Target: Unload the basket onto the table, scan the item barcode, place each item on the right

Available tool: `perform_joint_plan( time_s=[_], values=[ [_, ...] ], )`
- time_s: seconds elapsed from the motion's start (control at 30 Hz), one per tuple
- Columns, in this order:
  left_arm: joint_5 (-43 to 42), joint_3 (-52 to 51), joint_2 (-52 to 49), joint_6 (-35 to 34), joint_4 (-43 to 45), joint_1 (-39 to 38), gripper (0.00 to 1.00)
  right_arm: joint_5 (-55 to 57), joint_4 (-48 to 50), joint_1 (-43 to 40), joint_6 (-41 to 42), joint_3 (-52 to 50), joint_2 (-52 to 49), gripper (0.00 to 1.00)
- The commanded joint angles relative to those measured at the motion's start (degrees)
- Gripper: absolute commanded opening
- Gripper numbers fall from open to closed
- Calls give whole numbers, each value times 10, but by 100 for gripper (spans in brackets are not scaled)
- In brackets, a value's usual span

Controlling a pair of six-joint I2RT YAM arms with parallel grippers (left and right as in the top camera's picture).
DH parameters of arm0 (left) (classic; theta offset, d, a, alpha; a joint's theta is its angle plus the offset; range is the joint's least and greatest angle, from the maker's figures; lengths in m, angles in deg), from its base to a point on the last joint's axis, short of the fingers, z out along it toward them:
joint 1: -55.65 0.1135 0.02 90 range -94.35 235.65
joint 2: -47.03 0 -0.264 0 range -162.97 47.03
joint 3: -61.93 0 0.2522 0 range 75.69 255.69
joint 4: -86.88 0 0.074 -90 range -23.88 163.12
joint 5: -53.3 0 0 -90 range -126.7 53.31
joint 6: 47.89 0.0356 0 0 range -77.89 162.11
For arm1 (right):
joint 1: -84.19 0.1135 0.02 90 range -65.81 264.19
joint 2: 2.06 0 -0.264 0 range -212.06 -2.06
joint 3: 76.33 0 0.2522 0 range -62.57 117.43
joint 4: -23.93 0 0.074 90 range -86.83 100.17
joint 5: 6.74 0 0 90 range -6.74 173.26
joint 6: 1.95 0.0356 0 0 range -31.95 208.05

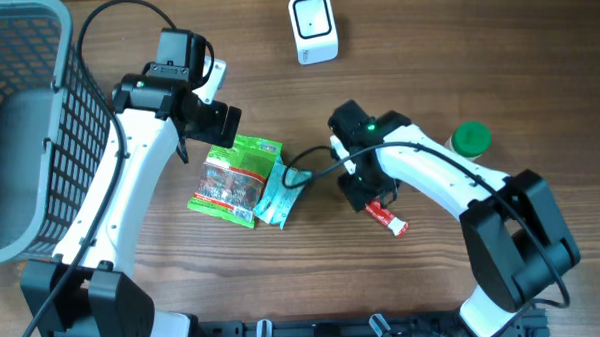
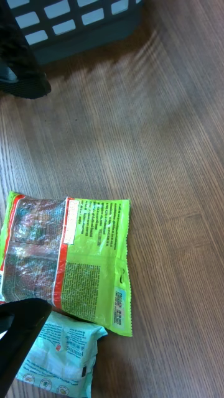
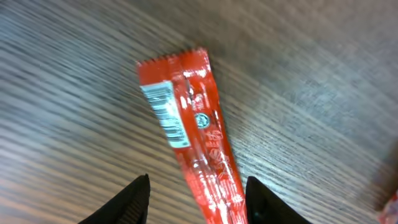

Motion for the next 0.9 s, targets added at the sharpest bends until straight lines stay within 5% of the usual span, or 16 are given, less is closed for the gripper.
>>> perform_joint_plan(
  time_s=[0.0,0.53,0.87],
  values=[
    [5,6,2,5,2,-2,100,23,25,-1,-2,-41,11,50],
    [5,6,2,5,2,-2,100,28,189,-1,79,-92,10,26],
    [5,6,2,5,2,-2,100,86,316,-1,124,-92,9,37]
  ],
)
